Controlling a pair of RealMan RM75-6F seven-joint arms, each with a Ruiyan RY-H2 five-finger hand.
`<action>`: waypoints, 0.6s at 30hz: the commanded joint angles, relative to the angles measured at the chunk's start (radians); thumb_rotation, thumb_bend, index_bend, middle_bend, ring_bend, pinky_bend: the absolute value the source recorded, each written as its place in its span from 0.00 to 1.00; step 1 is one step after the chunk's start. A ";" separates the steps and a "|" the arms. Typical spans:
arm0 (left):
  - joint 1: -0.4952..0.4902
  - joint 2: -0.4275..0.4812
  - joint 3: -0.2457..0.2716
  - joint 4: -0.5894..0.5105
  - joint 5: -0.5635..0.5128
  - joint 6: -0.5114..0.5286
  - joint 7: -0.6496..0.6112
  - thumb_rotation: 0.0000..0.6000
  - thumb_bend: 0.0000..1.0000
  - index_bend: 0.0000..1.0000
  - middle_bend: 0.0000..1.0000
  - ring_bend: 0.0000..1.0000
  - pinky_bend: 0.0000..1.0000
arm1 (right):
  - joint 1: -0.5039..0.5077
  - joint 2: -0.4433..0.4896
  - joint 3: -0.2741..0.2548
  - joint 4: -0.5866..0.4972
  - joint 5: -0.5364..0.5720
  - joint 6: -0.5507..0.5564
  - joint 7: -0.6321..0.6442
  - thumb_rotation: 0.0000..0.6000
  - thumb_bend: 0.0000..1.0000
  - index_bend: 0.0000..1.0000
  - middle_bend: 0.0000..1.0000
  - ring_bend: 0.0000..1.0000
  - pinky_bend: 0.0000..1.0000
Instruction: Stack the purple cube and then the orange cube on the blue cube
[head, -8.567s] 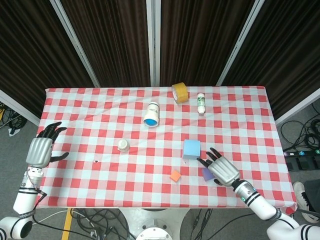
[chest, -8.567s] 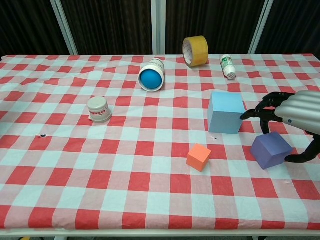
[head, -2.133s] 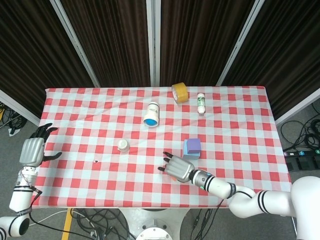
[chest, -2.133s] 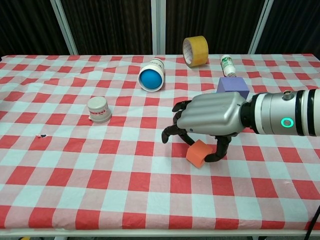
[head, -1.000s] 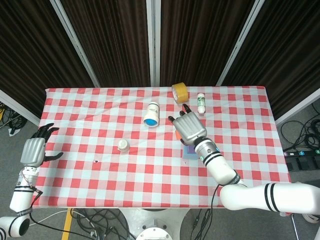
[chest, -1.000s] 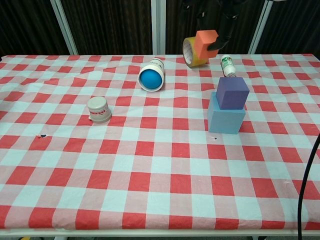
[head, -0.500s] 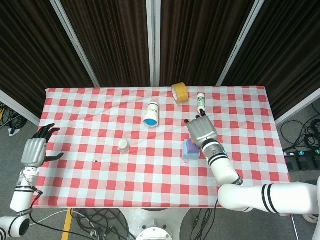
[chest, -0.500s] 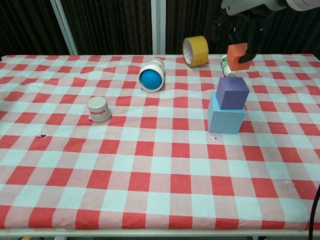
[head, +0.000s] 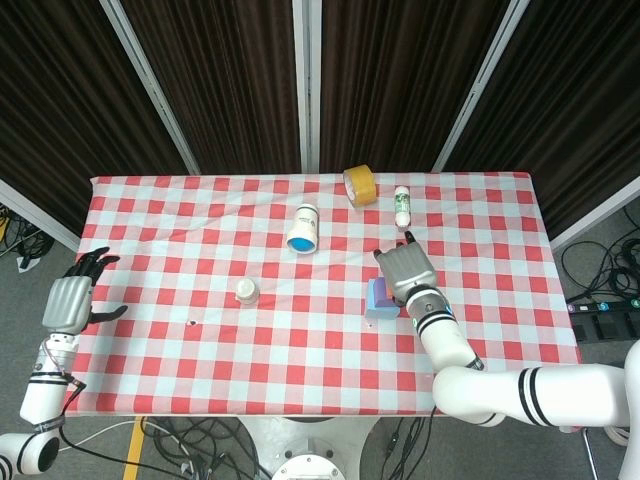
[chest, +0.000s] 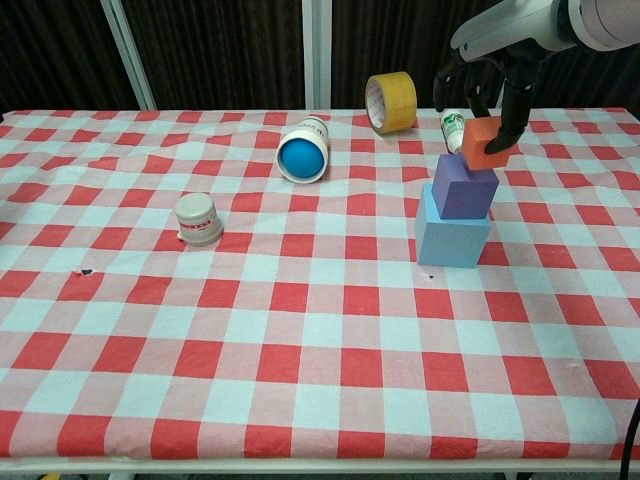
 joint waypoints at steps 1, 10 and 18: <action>0.000 0.000 0.000 0.001 0.000 -0.001 -0.001 1.00 0.11 0.28 0.24 0.16 0.29 | 0.000 -0.006 -0.001 0.011 0.003 -0.006 0.007 1.00 0.21 0.21 0.53 0.21 0.00; -0.001 -0.002 0.000 0.007 -0.002 -0.004 -0.001 1.00 0.11 0.28 0.24 0.16 0.29 | -0.011 -0.033 0.005 0.034 -0.012 0.025 0.043 1.00 0.21 0.21 0.53 0.22 0.00; 0.000 -0.002 0.000 0.007 -0.002 -0.003 -0.004 1.00 0.11 0.28 0.24 0.16 0.29 | -0.021 -0.054 0.019 0.028 -0.018 0.089 0.056 1.00 0.21 0.22 0.54 0.23 0.00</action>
